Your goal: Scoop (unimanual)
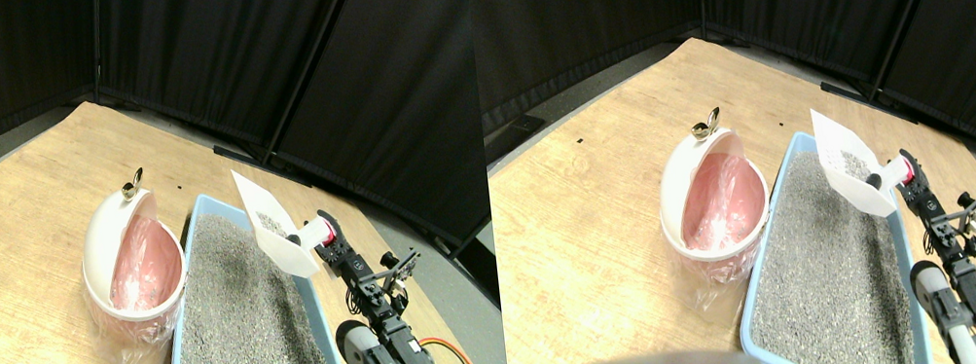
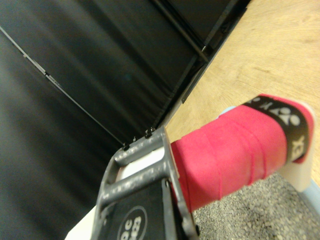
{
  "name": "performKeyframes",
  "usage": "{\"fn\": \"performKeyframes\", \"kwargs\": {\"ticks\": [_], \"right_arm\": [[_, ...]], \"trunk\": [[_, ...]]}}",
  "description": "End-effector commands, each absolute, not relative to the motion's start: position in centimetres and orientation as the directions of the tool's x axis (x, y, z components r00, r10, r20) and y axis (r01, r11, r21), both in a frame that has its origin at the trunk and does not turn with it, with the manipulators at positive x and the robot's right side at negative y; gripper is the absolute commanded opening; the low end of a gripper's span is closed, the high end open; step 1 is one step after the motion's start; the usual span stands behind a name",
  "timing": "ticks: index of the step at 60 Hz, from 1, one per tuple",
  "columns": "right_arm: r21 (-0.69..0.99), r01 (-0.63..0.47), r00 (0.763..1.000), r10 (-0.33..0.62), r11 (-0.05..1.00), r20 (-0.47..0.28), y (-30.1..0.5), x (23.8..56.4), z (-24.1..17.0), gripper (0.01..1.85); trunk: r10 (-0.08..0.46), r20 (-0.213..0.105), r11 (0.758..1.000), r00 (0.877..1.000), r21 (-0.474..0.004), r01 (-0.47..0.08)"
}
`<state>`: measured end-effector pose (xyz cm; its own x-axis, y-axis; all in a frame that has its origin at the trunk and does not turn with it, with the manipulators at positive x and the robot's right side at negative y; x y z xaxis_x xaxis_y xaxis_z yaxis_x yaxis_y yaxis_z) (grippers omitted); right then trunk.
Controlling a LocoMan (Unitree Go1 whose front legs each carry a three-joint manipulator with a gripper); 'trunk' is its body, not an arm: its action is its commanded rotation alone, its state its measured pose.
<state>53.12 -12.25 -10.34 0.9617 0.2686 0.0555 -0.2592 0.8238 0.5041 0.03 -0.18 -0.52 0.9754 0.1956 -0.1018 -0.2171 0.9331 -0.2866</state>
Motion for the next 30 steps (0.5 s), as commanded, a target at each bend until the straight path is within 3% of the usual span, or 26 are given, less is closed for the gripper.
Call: {"fn": "performKeyframes", "kwargs": {"ticks": [1, 17, 27, 30], "right_arm": [[0.330, -0.359, 0.933, 0.325, 0.873, 0.155, -11.9, 53.1, -8.7, 0.06], [0.231, -0.359, 0.932, 0.336, 0.904, 0.133, -11.4, 53.2, -8.0, 0.06], [0.152, -0.389, 0.920, 0.374, 0.909, 0.116, -10.7, 53.2, -7.6, 0.06], [0.061, -0.409, 0.909, 0.401, 0.910, 0.115, -10.4, 53.3, -7.5, 0.06]], "trunk": [[0.214, -0.107, 0.923, 0.971, -0.302, -0.236], [0.230, -0.114, 0.915, 0.966, -0.313, -0.255], [0.249, -0.122, 0.905, 0.961, -0.323, -0.276], [0.249, -0.122, 0.905, 0.961, -0.323, -0.276]]}}
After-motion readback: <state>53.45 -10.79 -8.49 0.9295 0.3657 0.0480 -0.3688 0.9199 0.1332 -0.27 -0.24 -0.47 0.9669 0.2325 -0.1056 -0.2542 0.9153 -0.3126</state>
